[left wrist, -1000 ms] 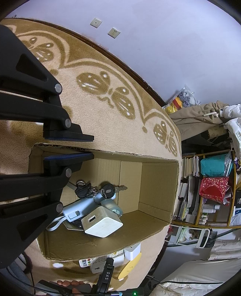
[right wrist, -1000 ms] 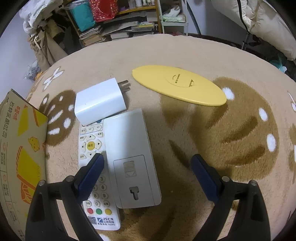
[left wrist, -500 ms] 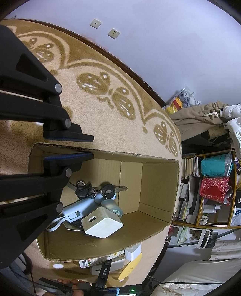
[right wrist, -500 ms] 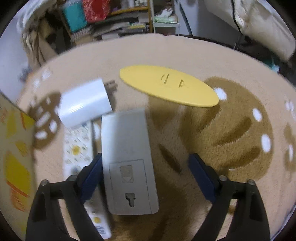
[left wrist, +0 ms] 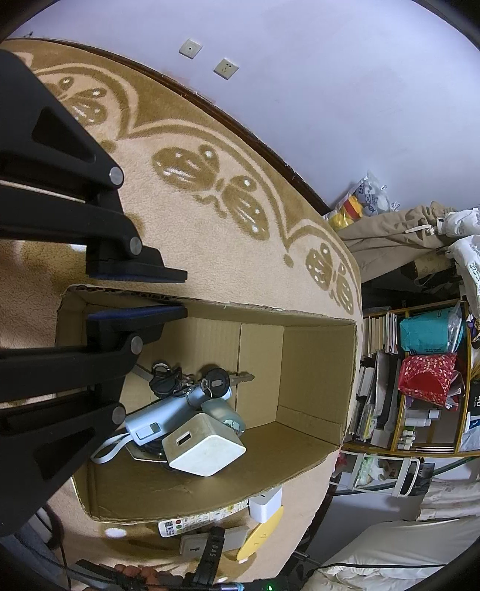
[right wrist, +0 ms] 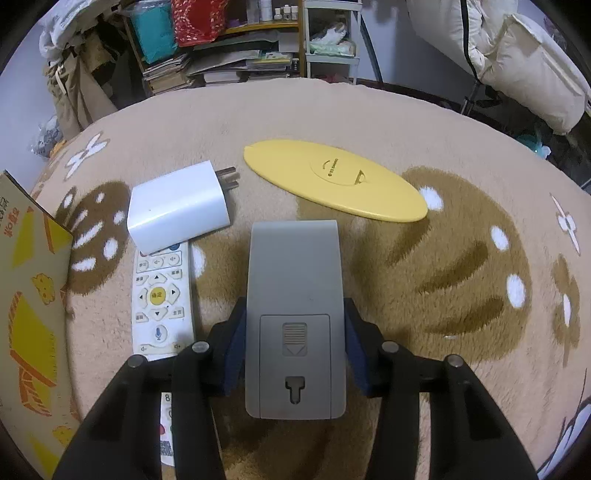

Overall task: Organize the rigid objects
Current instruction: 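Move the right tool back and grasp the white socket panel, then carry the socket panel into the box and lower it in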

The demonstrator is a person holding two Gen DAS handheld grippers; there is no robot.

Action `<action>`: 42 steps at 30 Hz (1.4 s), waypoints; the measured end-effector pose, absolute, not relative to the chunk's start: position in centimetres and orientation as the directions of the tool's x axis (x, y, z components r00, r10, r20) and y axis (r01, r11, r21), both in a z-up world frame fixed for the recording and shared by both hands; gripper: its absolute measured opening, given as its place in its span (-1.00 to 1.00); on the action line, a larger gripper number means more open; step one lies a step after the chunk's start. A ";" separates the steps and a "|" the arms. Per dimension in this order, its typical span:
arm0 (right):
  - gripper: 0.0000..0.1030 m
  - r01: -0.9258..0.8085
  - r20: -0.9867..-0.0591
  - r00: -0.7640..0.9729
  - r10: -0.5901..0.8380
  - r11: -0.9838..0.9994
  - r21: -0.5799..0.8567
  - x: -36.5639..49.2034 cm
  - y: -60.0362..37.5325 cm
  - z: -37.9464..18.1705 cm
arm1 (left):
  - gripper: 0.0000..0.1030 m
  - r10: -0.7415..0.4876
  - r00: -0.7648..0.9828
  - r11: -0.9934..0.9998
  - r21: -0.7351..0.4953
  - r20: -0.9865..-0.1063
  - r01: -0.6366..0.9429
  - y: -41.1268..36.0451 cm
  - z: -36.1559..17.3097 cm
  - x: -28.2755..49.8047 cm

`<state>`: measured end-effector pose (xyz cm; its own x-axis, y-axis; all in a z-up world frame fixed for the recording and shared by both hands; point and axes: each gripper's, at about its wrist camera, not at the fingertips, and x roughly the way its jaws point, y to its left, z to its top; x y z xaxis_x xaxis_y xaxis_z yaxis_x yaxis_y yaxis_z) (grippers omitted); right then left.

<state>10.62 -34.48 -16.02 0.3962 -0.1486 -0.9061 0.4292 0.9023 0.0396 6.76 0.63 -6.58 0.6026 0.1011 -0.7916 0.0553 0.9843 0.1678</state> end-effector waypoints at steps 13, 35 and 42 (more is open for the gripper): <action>0.00 0.324 -0.796 0.606 0.014 0.909 0.262 10.0 -32.6 -9.5 | -0.76 0.129 0.602 0.979 0.198 -0.788 0.049 0.4 -6.5 6.8; 0.00 -0.131 -0.687 0.651 0.322 0.939 0.317 9.7 -18.7 -4.2 | -0.76 0.135 0.602 0.978 0.204 -0.787 0.048 0.2 -6.4 6.8; 0.00 -0.207 -0.712 0.596 0.371 0.928 0.310 9.2 -16.4 -5.0 | -0.76 0.135 0.602 0.978 0.204 -0.787 0.048 0.1 -6.4 6.8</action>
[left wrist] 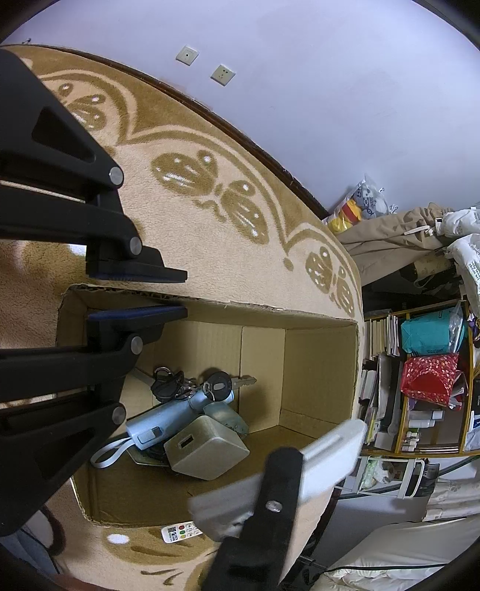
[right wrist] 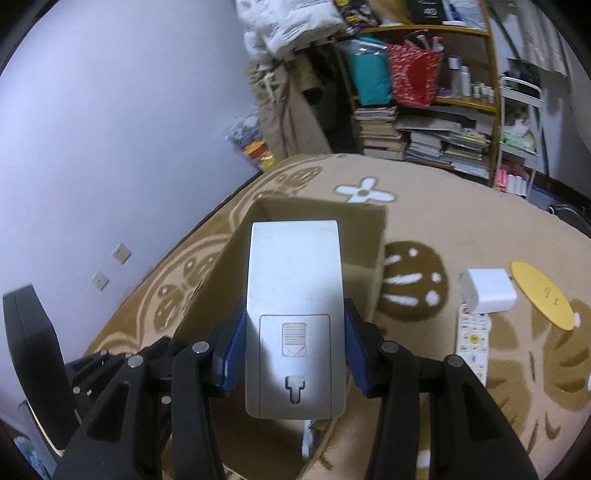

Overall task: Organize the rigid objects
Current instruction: 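Carry the socket panel into the box and lower it in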

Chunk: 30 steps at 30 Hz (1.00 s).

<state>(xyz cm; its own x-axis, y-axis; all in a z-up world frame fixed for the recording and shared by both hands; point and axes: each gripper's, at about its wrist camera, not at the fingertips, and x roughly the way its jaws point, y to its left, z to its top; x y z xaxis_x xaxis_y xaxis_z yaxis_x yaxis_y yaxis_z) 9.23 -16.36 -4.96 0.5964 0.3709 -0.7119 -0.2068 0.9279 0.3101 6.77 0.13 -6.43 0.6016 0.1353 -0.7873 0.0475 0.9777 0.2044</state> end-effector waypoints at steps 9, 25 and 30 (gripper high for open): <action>0.00 -0.278 -0.745 0.516 0.423 0.905 0.322 9.1 -15.3 -6.4 | -0.76 0.137 0.602 0.977 0.206 -0.787 0.047 0.2 -6.4 6.7; 0.00 -0.291 -0.801 0.460 0.382 0.918 0.271 9.4 -14.3 -7.7 | -0.76 0.135 0.602 0.978 0.205 -0.787 0.048 0.1 -6.4 6.7; 0.03 -0.290 -0.800 0.460 0.385 0.917 0.275 9.4 -14.2 -7.8 | -0.76 0.137 0.601 0.977 0.206 -0.787 0.048 0.1 -6.4 6.7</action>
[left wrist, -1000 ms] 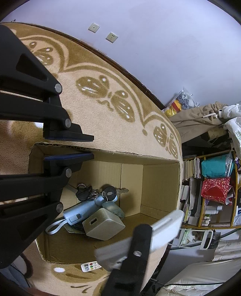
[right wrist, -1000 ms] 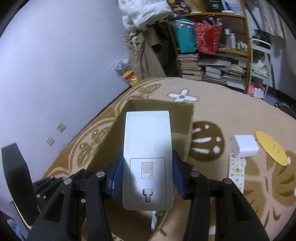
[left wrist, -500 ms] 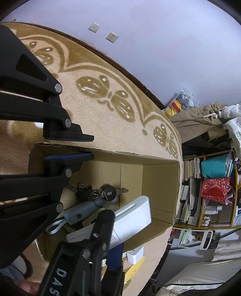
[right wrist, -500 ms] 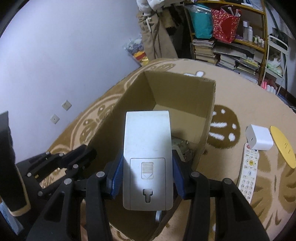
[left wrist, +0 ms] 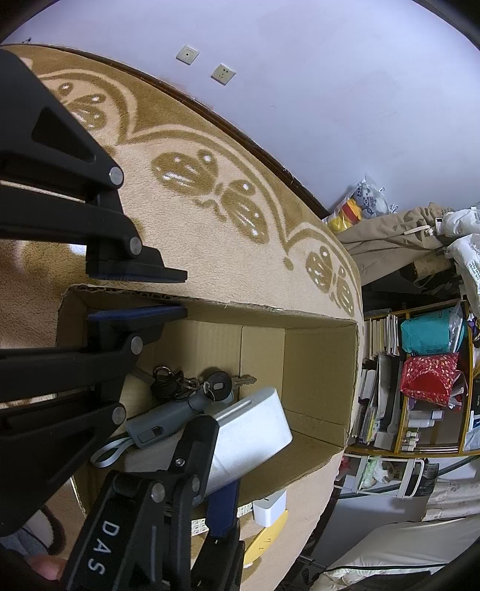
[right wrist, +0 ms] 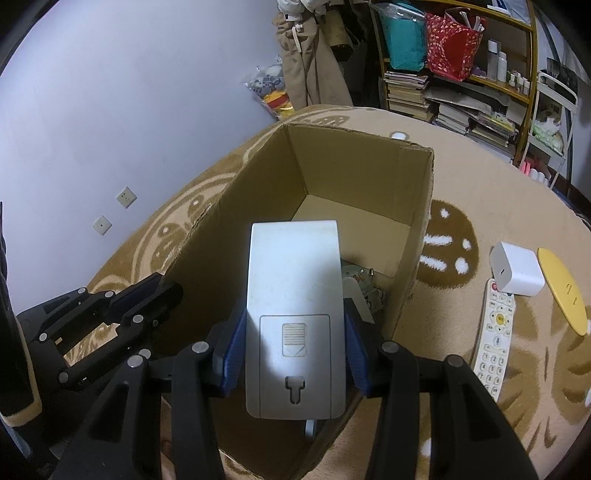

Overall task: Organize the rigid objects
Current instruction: 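Carry the socket panel into the box and lower it in, then move the right tool back to the rug and grasp the white charger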

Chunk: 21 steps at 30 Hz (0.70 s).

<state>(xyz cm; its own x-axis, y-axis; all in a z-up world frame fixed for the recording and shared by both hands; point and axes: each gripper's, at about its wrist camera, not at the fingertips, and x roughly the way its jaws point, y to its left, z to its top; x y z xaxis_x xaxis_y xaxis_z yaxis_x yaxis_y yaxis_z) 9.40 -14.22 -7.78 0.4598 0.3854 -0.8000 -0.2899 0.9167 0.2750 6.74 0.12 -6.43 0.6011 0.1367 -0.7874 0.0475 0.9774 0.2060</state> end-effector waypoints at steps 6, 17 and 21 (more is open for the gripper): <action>0.17 -0.282 -0.788 0.488 0.374 0.923 0.263 9.2 -14.8 -7.1 | -0.74 0.146 0.599 0.976 0.214 -0.787 0.044 -0.1 -6.4 6.7; 0.57 -0.224 -0.748 0.562 0.353 0.936 0.273 9.5 -17.6 -5.0 | -0.74 0.140 0.599 0.978 0.205 -0.788 0.042 -0.1 -6.5 6.8; 0.68 -0.168 -0.733 0.597 0.326 0.944 0.283 9.9 -19.4 -4.5 | -0.74 0.140 0.599 0.978 0.206 -0.788 0.042 -0.1 -6.5 6.8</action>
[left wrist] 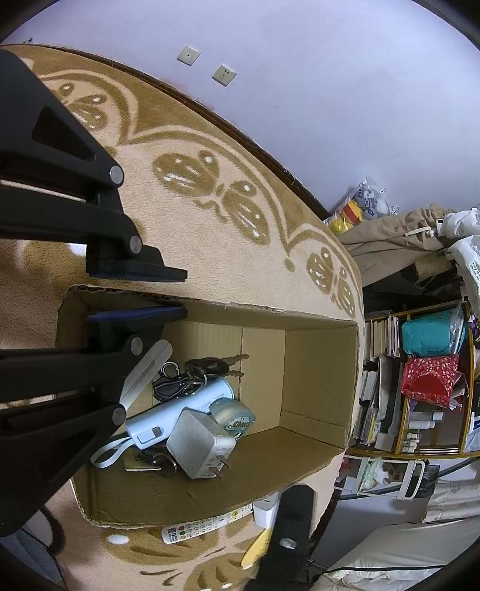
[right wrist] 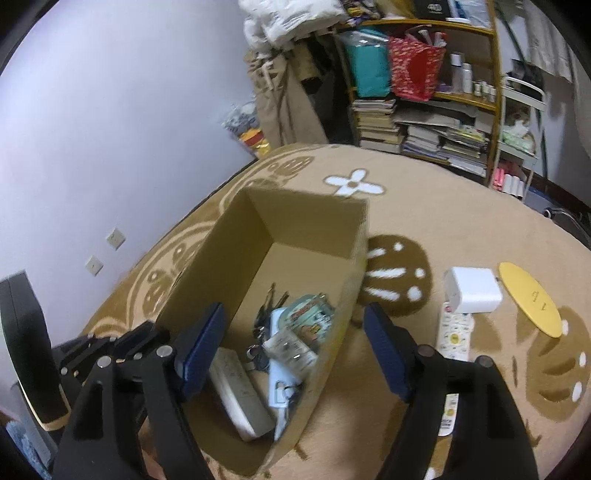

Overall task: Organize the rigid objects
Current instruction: 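Move the right tool back to the rug and grasp the white charger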

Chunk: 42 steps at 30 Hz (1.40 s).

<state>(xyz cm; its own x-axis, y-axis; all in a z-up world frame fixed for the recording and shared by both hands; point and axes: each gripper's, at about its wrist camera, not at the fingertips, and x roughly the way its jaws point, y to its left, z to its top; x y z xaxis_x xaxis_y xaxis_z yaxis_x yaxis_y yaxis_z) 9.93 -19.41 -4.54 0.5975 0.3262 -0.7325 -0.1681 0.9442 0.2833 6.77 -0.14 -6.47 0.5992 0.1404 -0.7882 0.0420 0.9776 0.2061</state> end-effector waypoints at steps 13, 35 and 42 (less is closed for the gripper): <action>1.00 0.023 -0.691 0.695 0.201 0.954 0.300 11.4 -26.2 -3.8 | -0.75 0.143 0.599 0.977 0.209 -0.788 0.041 -0.1 -6.5 6.7; 0.90 0.183 -0.744 0.658 0.113 0.935 0.304 16.3 -33.0 -10.4 | -0.74 0.185 0.604 0.966 0.255 -0.775 0.032 -0.3 -6.4 6.7; 0.86 0.193 -0.796 0.599 0.087 0.949 0.249 17.6 -32.8 -13.5 | -0.75 0.188 0.604 0.966 0.258 -0.774 0.031 -0.4 -6.4 6.8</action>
<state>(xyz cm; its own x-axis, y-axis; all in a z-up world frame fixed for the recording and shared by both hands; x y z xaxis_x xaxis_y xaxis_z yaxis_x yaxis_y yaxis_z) 17.62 -32.82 -13.47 0.5995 0.0866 -0.7957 0.1931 0.9491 0.2488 6.76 -0.36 -6.43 0.6041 0.1878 -0.7744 0.0309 0.9656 0.2583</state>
